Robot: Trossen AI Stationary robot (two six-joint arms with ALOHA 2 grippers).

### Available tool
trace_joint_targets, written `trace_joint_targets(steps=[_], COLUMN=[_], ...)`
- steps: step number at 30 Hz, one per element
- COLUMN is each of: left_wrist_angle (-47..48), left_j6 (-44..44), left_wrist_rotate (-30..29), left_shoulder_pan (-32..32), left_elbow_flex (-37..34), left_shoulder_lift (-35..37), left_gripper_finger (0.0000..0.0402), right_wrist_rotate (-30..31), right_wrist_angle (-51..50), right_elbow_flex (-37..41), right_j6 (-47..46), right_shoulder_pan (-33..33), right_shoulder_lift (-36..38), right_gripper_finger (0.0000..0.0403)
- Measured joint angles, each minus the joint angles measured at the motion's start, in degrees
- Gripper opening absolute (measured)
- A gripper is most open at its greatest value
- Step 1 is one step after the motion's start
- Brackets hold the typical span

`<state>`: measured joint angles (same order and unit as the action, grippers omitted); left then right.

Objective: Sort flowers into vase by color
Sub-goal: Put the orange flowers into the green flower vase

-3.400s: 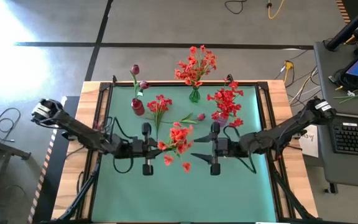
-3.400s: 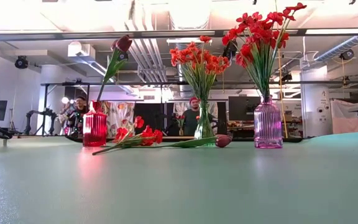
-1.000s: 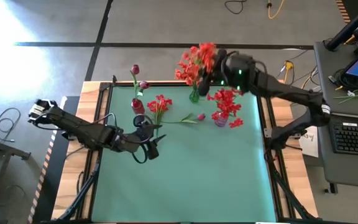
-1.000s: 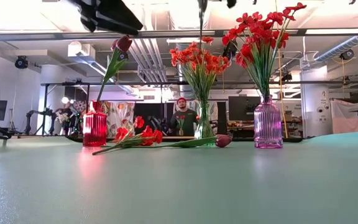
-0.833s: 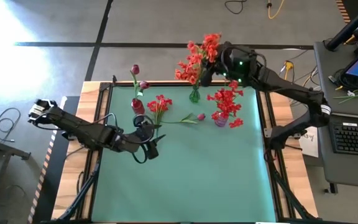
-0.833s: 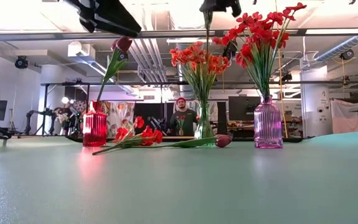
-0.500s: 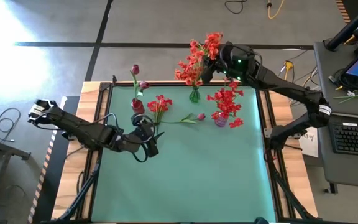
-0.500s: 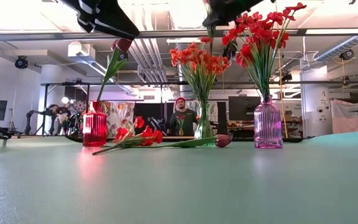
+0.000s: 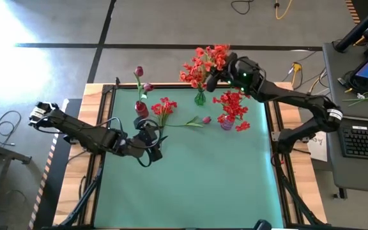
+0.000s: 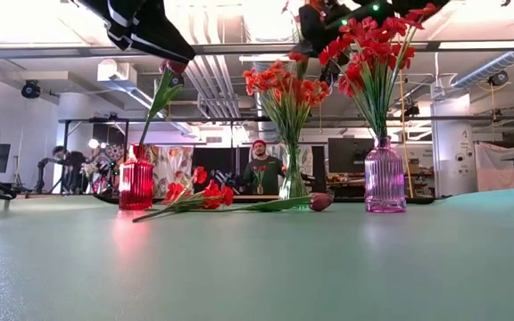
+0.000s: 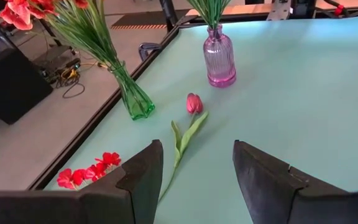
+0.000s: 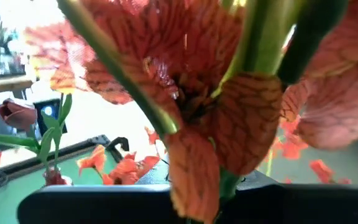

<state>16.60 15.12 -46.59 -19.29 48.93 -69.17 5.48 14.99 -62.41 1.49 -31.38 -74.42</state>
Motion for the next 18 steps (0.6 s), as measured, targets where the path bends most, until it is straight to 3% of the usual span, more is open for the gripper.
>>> trace_joint_targets(steps=[9, 18], left_wrist_angle=[0.00, -0.28], left_j6=[0.29, 0.94], left_wrist_rotate=[0.00, 0.00], left_shoulder_pan=[0.00, 0.00], left_elbow_flex=[0.00, 0.00], left_shoulder_lift=[0.00, 0.00], left_gripper_finger=[0.0180, 0.0180], right_wrist_rotate=[0.06, 0.51], right_wrist_angle=[13.66, 18.68], right_elbow_flex=[11.07, 14.84], right_j6=[-1.98, -3.28], right_shoulder_pan=[-0.91, -0.91], right_shoulder_lift=[1.98, 1.67], right_gripper_finger=[0.0018, 0.0018])
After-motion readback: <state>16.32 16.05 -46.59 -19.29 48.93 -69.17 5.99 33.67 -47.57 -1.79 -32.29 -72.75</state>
